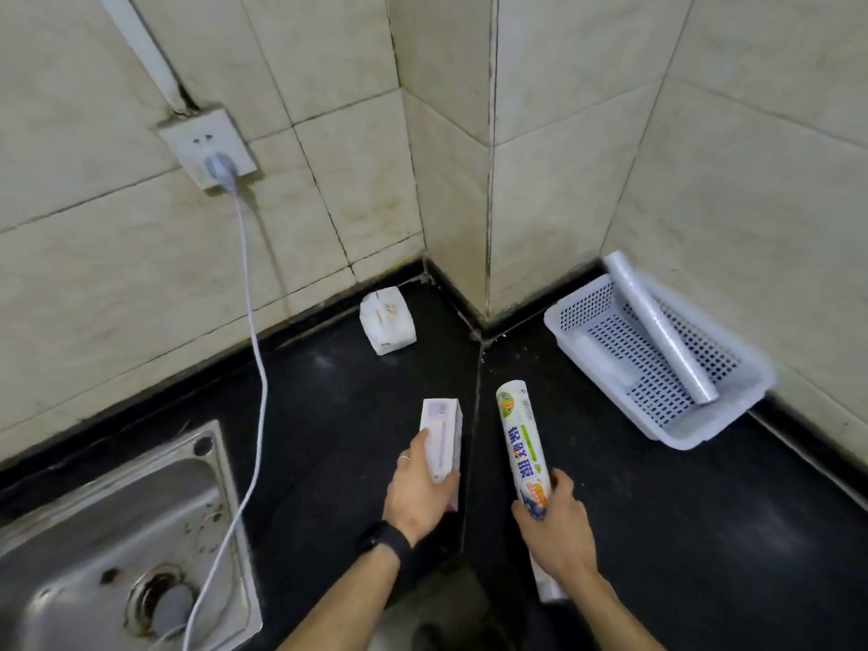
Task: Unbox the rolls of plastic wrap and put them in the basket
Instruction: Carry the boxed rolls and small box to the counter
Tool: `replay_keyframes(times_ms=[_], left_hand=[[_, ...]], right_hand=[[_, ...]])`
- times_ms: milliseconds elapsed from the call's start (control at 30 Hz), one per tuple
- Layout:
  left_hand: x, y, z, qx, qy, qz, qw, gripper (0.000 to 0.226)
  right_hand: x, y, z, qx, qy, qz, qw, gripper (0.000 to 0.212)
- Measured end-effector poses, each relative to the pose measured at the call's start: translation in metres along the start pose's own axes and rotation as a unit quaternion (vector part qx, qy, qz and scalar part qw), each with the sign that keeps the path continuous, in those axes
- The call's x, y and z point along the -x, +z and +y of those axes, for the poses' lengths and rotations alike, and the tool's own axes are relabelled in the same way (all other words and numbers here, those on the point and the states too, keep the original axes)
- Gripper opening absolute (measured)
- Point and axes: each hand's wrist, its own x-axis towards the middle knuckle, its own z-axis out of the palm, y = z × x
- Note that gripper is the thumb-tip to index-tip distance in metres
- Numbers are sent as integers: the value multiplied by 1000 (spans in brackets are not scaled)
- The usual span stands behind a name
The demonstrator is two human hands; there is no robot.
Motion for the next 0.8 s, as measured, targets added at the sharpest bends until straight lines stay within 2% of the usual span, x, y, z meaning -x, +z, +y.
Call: replay_keyframes(times_ms=[133, 433, 633, 800], left_hand=[[-48, 16, 6, -5, -4, -28, 1000, 75], [-145, 37, 27, 22, 61, -73, 995, 84], [-174, 38, 37, -15, 118, -99, 988, 68], [-179, 35, 32, -16, 131, -114, 985, 68]], right_hand=[[-37, 21, -9, -16, 19, 21, 999, 75], [-104, 45, -50, -26, -1, 78, 997, 68], [-122, 44, -58, 54, -26, 38, 998, 88], [-111, 41, -46, 43, 5, 8, 999, 105]])
